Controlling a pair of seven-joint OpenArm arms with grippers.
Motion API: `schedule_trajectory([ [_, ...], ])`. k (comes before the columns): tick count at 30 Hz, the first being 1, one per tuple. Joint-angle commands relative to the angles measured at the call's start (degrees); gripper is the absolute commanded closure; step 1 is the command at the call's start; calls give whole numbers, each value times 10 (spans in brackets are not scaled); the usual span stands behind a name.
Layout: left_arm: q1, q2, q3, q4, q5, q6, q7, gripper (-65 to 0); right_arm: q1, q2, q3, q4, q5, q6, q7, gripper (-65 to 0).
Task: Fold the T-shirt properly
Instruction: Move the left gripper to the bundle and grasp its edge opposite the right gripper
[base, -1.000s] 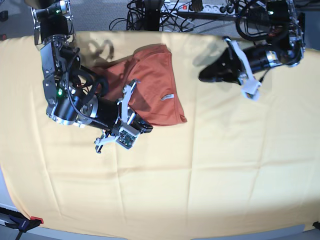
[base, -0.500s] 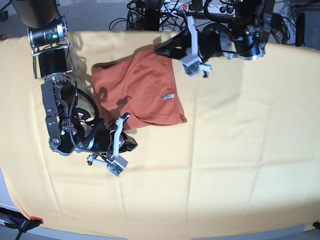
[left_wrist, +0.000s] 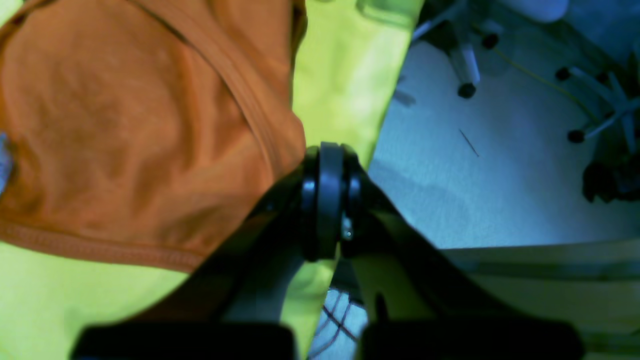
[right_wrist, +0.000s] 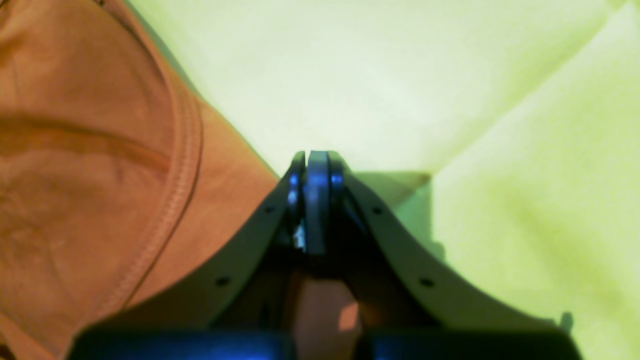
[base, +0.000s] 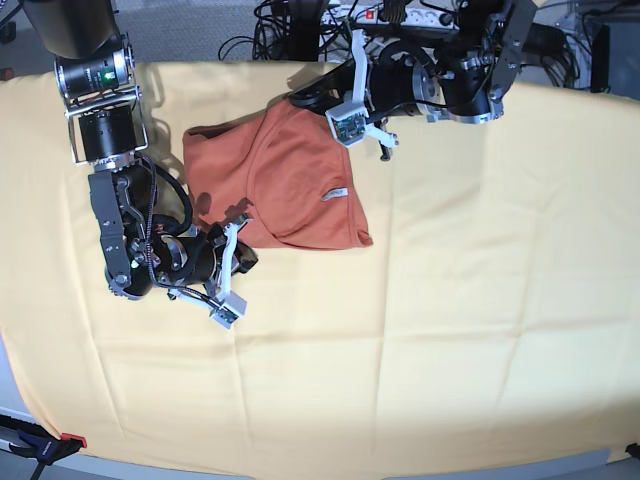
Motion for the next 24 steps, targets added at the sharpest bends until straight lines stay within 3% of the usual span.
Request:
schedule_trajectory([
  [1,-8,-2,-1,-2,-10,-4,-16,0,14,5,2,5,6,5,-3,0],
  [14,-77,-2,25,-112,11,-4,-32,0,14,34,-24,6,7,5,-14,0],
  [24,-123,-3,44,-152,75,-4,-58,0,12,72,-24,8,75,5,-96,0],
])
